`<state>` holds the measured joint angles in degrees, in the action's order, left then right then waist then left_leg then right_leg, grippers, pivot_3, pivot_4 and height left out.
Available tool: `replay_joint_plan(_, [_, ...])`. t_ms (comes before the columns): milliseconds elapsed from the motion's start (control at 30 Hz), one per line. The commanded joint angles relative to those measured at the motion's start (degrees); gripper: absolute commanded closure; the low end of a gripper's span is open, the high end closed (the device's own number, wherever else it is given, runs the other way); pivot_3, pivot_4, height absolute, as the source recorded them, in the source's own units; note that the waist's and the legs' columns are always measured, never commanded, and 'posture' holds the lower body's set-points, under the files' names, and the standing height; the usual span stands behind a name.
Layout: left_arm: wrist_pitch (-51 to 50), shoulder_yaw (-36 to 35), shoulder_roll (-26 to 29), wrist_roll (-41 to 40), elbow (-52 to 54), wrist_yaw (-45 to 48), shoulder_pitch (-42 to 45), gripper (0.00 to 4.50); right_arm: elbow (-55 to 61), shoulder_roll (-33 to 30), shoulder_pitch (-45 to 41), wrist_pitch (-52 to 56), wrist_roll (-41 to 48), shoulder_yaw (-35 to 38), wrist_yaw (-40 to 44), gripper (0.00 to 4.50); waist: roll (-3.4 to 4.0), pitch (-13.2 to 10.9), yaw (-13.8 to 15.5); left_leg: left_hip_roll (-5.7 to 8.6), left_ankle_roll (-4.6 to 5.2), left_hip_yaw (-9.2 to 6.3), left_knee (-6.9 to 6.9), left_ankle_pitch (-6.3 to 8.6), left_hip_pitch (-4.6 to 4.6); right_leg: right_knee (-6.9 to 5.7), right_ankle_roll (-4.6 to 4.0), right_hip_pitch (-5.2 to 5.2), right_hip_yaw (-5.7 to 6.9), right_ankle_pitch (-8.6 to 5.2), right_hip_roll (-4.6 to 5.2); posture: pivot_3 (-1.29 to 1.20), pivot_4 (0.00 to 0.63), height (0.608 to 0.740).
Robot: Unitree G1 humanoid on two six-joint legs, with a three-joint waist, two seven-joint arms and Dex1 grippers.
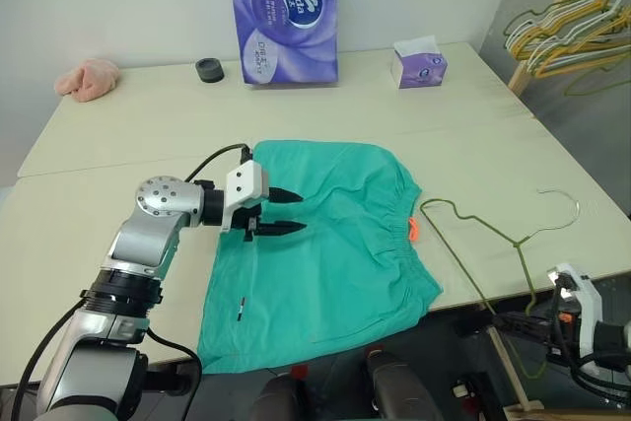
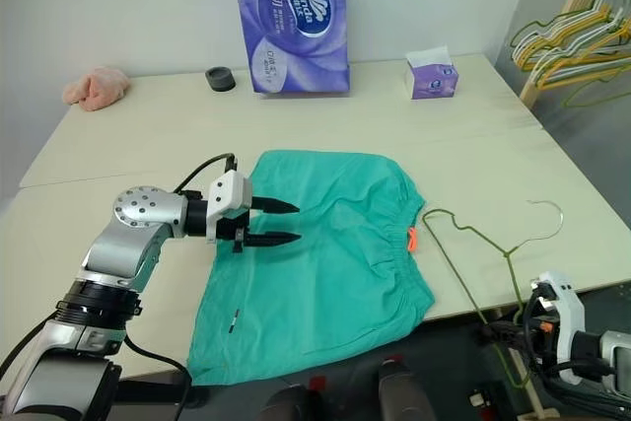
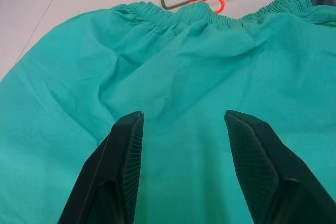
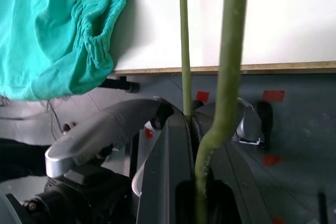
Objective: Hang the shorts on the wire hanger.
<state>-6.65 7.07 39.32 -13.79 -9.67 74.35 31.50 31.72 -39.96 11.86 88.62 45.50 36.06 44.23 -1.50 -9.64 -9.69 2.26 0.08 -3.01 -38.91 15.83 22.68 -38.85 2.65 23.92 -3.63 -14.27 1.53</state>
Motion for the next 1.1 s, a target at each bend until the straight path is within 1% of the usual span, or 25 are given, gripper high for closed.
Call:
replay_joint_plan(33, [0.9, -0.6, 0.5, 0.0, 1.7, -0.2, 0.3, 1.92, 0.8, 0.2, -0.6, 0.4, 2.3, 0.5, -0.7, 4.5, 0.0, 0.0, 0.0, 0.0, 0.0, 0.0, 0.0, 0.0, 0.0, 0.0, 0.0, 0.0, 0.0, 0.0, 0.0, -0.28, 0.145, 0.74])
replay_joint_plan(267, [0.7, -0.3, 0.2, 0.2, 1.9, -0.4, 0.6, 1.92, -0.7, 2.0, -5.2, 1.6, 3.6, -3.4, -3.9, 4.5, 0.0, 0.0, 0.0, -0.01, 0.0, 0.0, 0.0, 0.0, 0.01, 0.0, 0.0, 0.01, 0.0, 0.0, -0.02, -0.28, 0.143, 0.74])
replay_joint_plan(467, [0.6, -0.6, 0.6, 0.3, 2.4, -0.7, 0.0, 1.92, -4.0, 1.5, -9.4, 3.5, 4.6, -4.4, -5.1, 4.5, 0.01, 0.0, 0.0, 0.0, 0.0, 0.01, 0.0, 0.0, 0.01, 0.0, 0.0, 0.02, -0.01, 0.0, -0.02, -0.27, 0.138, 0.74])
replay_joint_plan(600, [0.5, -0.9, 0.8, 0.3, 2.6, -1.0, -0.2, 1.92, -6.9, 0.1, -10.0, 3.9, 8.9, -5.4, -5.6, 4.5, 0.01, 0.0, 0.0, 0.0, 0.0, 0.01, 0.0, 0.0, 0.02, 0.0, 0.0, 0.01, -0.02, 0.0, -0.01, -0.27, 0.136, 0.74])
replay_joint_plan(700, [0.7, -0.8, 0.7, 0.4, 2.5, -1.3, -0.1, 1.92, -11.5, 0.2, -12.4, 3.9, 12.8, -7.3, -9.2, 4.5, 0.01, 0.0, 0.0, -0.01, 0.0, 0.01, 0.0, 0.0, 0.01, 0.0, -0.01, 0.01, -0.02, 0.0, -0.02, -0.27, 0.135, 0.74])
replay_joint_plan(900, [0.8, -0.7, 0.6, 0.4, 3.0, -1.8, -0.3, 1.92, -21.1, -2.8, -18.4, 3.9, 25.8, -12.4, -17.6, 4.5, 0.03, 0.0, -0.2, -0.02, 0.0, 0.02, 0.0, 0.0, 0.03, -0.02, -0.01, 0.04, -0.03, 0.01, -0.02, -0.26, 0.131, 0.74])
replay_joint_plan(1033, [0.8, -0.9, 0.7, 0.4, 3.5, -2.1, -0.8, 1.92, -27.1, -0.6, -23.8, 3.9, 31.0, -15.9, -25.2, 4.5, 0.0, 0.0, -0.2, -0.01, 0.0, 0.03, 0.0, 0.0, 0.04, -0.02, -0.01, 0.04, -0.05, 0.01, -0.03, -0.25, 0.127, 0.74])
replay_joint_plan(1100, [0.6, -1.0, 0.8, 0.3, 3.8, -2.3, -1.0, 1.92, -29.9, 1.3, -26.8, 3.9, 32.0, -16.7, -28.4, 4.5, 0.01, 0.1, -0.2, -0.02, 0.0, 0.02, 0.0, 0.0, 0.05, -0.02, -0.01, 0.06, -0.05, 0.01, -0.03, -0.24, 0.125, 0.74])
